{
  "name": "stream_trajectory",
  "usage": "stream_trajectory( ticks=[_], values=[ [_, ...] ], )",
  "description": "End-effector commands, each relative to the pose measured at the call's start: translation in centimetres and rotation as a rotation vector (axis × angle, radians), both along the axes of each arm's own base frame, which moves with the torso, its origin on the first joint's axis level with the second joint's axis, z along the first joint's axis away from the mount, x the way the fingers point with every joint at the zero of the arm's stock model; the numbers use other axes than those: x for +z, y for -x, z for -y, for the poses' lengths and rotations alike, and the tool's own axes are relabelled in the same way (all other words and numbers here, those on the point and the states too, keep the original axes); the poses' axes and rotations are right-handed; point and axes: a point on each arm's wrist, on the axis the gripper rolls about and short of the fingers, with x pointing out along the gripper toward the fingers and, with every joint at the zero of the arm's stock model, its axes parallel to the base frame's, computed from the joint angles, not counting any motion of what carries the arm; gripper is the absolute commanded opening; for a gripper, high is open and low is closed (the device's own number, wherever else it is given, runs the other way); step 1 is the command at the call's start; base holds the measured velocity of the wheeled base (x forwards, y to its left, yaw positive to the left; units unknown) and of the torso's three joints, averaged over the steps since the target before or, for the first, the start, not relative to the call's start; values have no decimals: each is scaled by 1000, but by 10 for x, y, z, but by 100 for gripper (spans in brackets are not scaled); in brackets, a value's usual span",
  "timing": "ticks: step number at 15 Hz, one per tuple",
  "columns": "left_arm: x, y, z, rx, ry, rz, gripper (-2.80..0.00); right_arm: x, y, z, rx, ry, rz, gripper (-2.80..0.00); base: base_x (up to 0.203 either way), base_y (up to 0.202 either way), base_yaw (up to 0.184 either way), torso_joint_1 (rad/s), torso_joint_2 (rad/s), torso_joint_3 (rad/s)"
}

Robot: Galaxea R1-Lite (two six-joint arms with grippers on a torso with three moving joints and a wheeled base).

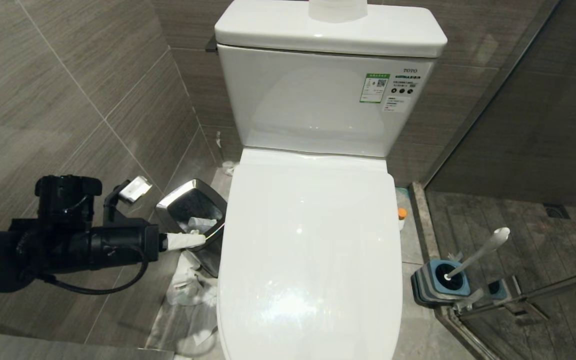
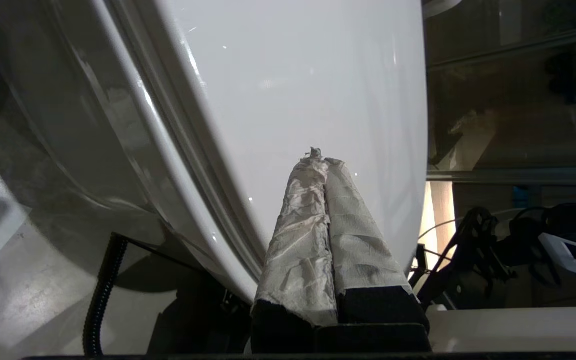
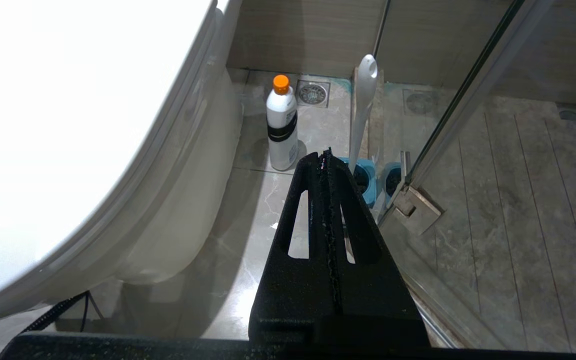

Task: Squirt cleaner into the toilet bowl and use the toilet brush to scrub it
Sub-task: Use the left hand to lift the toilet lid slightly

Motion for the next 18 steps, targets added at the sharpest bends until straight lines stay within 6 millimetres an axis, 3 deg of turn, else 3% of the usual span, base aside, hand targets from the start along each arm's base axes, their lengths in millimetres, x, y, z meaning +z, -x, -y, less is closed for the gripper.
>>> stream_trajectory(
  ticks=[1,4,6,7,12,18],
  values=[
    [-24,-9,0,-3,3,-72,-280,-7,-2,0,-1,0,-24,-280,0,0,0,0,0,0],
    [-35,-16,-1,6,16,-99,-280,-7,-2,0,-1,0,-25,-280,0,0,0,0,0,0],
    [-32,-16,0,-4,67,-131,-280,-7,-2,0,-1,0,-25,-280,0,0,0,0,0,0],
    [-31,-17,0,-5,76,-138,0,-7,-2,0,-1,0,-25,-280,0,0,0,0,0,0],
    [-40,-24,-4,-19,98,-137,0,-7,-2,0,-1,0,-23,-280,0,0,0,0,0,0],
    [-60,-4,-10,-101,175,-218,0,-7,-2,0,-1,0,-25,-280,0,0,0,0,0,0]
  ],
)
